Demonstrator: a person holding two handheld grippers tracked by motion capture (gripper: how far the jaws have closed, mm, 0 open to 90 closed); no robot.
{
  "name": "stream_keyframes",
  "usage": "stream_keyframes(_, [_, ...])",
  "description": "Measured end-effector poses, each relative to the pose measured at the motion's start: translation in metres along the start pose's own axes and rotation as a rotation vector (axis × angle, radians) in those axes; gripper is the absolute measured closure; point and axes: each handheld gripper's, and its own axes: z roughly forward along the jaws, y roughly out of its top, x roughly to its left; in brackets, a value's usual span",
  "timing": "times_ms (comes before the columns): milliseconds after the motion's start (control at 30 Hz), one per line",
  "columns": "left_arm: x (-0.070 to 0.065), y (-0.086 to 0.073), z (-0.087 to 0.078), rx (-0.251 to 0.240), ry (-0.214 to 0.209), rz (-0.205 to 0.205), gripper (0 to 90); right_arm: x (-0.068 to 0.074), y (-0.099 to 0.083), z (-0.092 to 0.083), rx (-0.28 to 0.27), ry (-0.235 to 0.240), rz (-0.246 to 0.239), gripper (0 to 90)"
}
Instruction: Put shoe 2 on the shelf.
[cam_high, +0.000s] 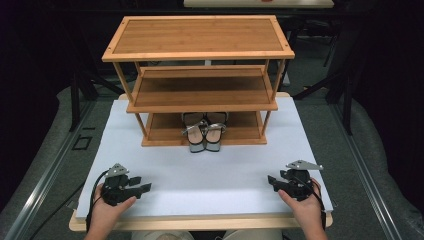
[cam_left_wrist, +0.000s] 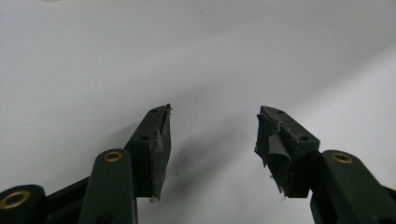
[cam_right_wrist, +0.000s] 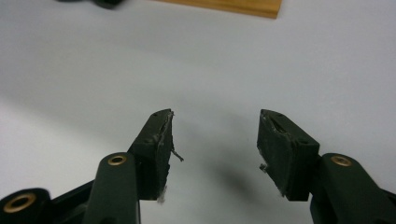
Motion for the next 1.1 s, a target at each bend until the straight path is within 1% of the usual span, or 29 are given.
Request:
stream_keyframes(33, [0.0, -0.001, 0.001, 0.002, 0.0, 0.0, 45.0, 0.003, -0.004, 0.002, -0.002, -0.078, -0.005, 45.0])
stream_keyframes(67, [0.0, -0.001, 0.001, 0.004, 0.0, 0.003, 44.7, 0.002, -0.007, 0.005, -0.013, -0.06, -0.004, 45.0])
stream_keyframes(100, [0.0, -0.002, 0.002, 0.002, 0.002, 0.003, 44.6, 0.002, -0.009, 0.006, -0.016, -0.029, -0.002, 45.1])
stream_keyframes(133, [0.0, -0.002, 0.003, 0.002, 0.007, 0.008, 44.5, 0.005, -0.012, 0.007, -0.027, -0.089, -0.002, 45.1])
stream_keyframes(167, [0.0, -0.002, 0.003, 0.009, 0.009, 0.012, 44.2, 0.006, -0.015, 0.009, -0.037, -0.08, 0.001, 45.0])
stream_keyframes(200, [-0.001, -0.003, 0.005, 0.005, 0.007, 0.012, 44.2, 0.006, -0.016, 0.011, -0.039, -0.054, 0.001, 45.1])
stream_keyframes(267, [-0.002, -0.003, 0.007, 0.014, 0.003, 0.016, 43.9, 0.008, -0.017, 0.014, -0.05, -0.062, -0.006, 45.0])
stream_keyframes(300, [-0.003, -0.003, 0.008, 0.015, 0.003, 0.019, 43.6, 0.007, -0.018, 0.016, -0.057, -0.014, -0.006, 44.9])
stream_keyframes(333, [-0.005, -0.004, 0.009, 0.014, 0.0, 0.025, 43.5, 0.009, -0.019, 0.019, -0.064, -0.026, 0.002, 44.9])
stream_keyframes(400, [-0.006, -0.004, 0.011, 0.017, -0.001, 0.033, 43.4, 0.01, -0.02, 0.021, -0.053, 0.004, 0.002, 44.9])
stream_keyframes(433, [-0.008, -0.004, 0.012, 0.023, -0.002, 0.041, 43.4, 0.011, -0.02, 0.023, -0.06, -0.002, 0.0, 44.8])
stream_keyframes(500, [-0.008, -0.004, 0.012, 0.023, 0.0, 0.044, 43.0, 0.013, -0.021, 0.025, -0.059, 0.021, -0.016, 44.8])
stream_keyframes(567, [-0.008, -0.003, 0.013, 0.02, -0.002, 0.043, 42.9, 0.013, -0.02, 0.025, -0.073, 0.01, -0.024, 44.6])
stream_keyframes(600, [-0.007, -0.003, 0.013, 0.018, -0.007, 0.04, 42.6, 0.013, -0.02, 0.026, -0.072, 0.01, -0.018, 44.5])
stream_keyframes(633, [-0.007, -0.004, 0.013, 0.016, -0.014, 0.027, 42.1, 0.012, -0.02, 0.026, -0.069, 0.015, -0.015, 44.5])
stream_keyframes(733, [-0.006, -0.004, 0.013, 0.013, -0.02, 0.017, 41.2, 0.01, -0.022, 0.028, -0.062, 0.023, -0.008, 44.4])
stream_keyframes(767, [-0.006, -0.003, 0.013, 0.012, -0.019, 0.018, 41.2, 0.009, -0.021, 0.028, -0.06, 0.031, 0.0, 44.3])
stream_keyframes(867, [-0.007, -0.003, 0.013, 0.015, -0.014, 0.026, 41.2, 0.009, -0.021, 0.028, -0.061, 0.035, -0.002, 43.5])
stream_keyframes(967, [-0.007, -0.003, 0.013, 0.013, -0.011, 0.03, 41.1, 0.01, -0.022, 0.028, -0.061, 0.029, -0.008, 43.4])
stream_keyframes(1000, [-0.007, -0.003, 0.012, 0.011, -0.011, 0.034, 41.1, 0.011, -0.022, 0.027, -0.06, 0.034, -0.003, 43.3])
stream_keyframes(1033, [-0.007, -0.002, 0.012, 0.011, -0.013, 0.03, 41.1, 0.011, -0.022, 0.027, -0.062, 0.037, -0.009, 43.4])
stream_keyframes(1067, [-0.007, -0.002, 0.011, 0.008, -0.011, 0.032, 41.1, 0.012, -0.022, 0.027, -0.069, 0.025, -0.009, 43.3])
stream_keyframes(1100, [-0.007, -0.002, 0.011, 0.009, -0.009, 0.032, 41.1, 0.011, -0.022, 0.026, -0.067, 0.03, -0.011, 43.2])
